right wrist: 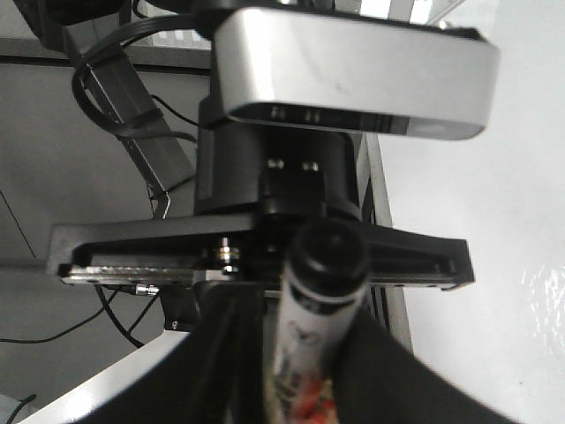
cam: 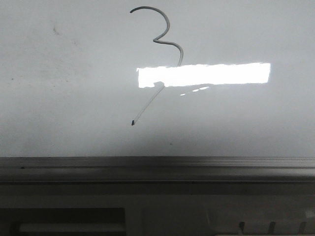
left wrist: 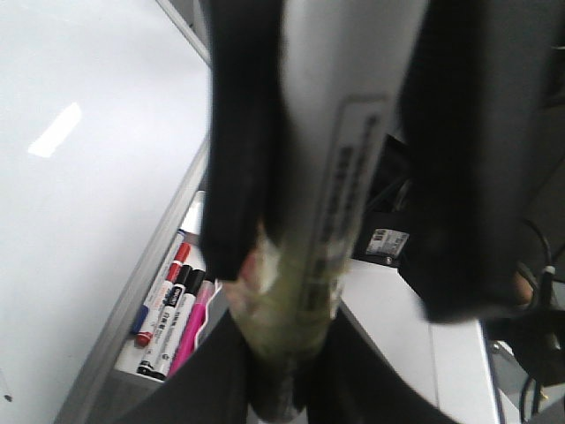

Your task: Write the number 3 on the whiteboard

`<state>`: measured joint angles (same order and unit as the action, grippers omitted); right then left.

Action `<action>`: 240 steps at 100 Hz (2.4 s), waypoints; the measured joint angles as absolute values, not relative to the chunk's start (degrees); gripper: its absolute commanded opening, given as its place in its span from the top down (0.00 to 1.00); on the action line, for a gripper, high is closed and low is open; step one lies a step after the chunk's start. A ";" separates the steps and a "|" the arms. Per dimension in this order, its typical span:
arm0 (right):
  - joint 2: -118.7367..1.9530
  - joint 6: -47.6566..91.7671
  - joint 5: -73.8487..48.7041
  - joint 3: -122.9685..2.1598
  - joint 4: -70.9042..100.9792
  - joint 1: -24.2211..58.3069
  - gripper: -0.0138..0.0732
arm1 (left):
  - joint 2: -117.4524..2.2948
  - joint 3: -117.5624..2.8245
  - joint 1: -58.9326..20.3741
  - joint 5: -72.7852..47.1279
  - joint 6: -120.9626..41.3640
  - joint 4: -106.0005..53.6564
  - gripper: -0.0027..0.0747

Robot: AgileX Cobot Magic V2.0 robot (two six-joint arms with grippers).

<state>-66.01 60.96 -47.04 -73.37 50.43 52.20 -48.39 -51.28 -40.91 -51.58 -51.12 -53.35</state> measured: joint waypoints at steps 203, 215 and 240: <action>-51.00 43.58 -48.08 -61.82 44.59 33.50 0.91 | -73.80 -50.78 -27.06 -33.45 -21.01 -40.09 0.85; -51.00 43.58 -48.08 -61.82 44.59 33.50 0.91 | -73.93 -50.78 -27.06 -33.12 -21.01 -40.11 0.67; -51.00 43.58 -48.08 -61.82 44.59 33.50 0.91 | -73.93 -51.07 -27.17 -33.46 -21.11 -40.56 0.62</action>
